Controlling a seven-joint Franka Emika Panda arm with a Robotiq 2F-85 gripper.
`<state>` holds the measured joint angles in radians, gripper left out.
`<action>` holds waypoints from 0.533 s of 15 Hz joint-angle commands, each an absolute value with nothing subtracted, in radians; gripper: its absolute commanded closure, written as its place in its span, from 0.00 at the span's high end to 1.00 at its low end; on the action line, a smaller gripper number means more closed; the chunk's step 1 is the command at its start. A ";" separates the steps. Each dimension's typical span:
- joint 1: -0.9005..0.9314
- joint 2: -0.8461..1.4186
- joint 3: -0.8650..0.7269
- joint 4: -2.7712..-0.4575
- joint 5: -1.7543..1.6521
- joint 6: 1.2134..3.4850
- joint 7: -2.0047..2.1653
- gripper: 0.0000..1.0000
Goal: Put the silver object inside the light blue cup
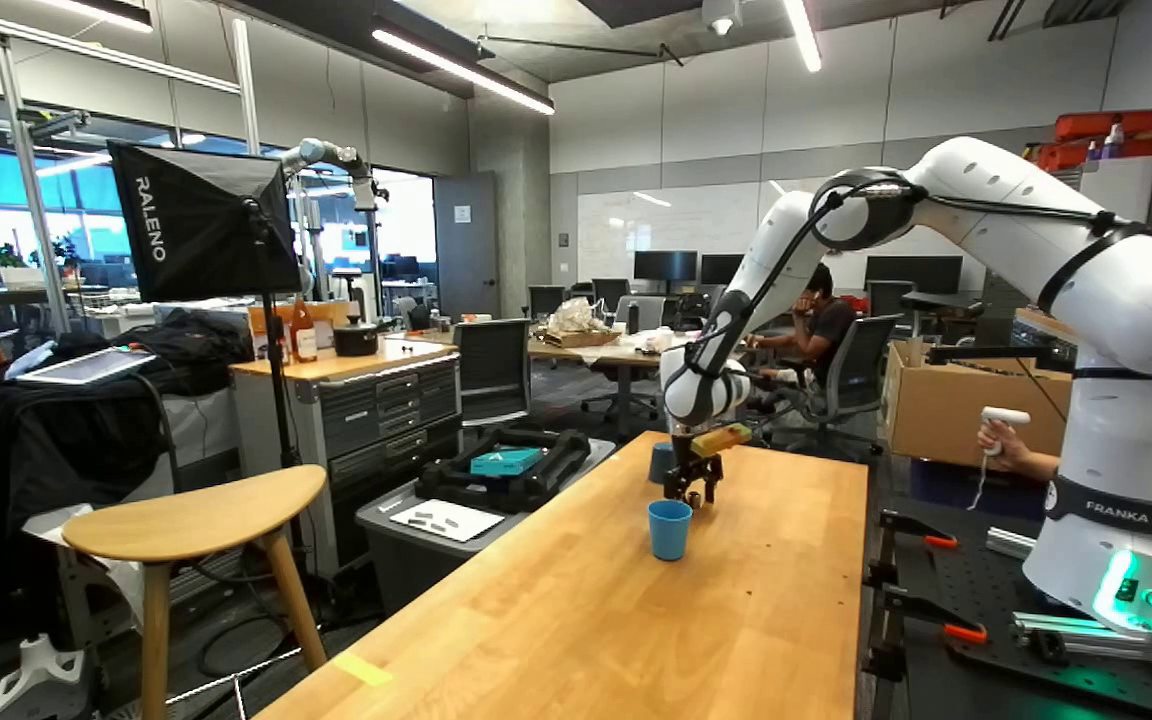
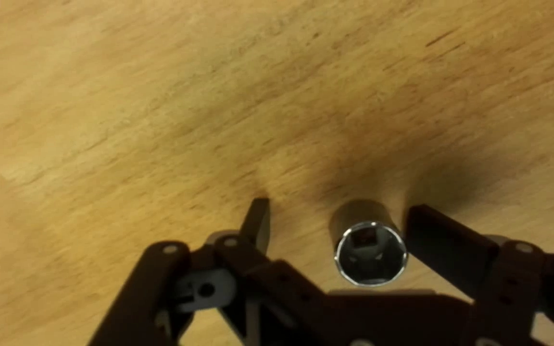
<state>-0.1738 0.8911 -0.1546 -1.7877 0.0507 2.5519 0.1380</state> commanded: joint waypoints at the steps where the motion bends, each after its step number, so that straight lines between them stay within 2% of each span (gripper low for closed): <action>1: -0.207 0.913 -0.137 -1.740 0.082 2.477 0.127 0.43; 5: -0.237 0.899 -0.128 -1.726 0.101 2.417 0.115 0.14; 8: -0.244 0.833 -0.125 -1.759 0.103 2.382 0.089 0.12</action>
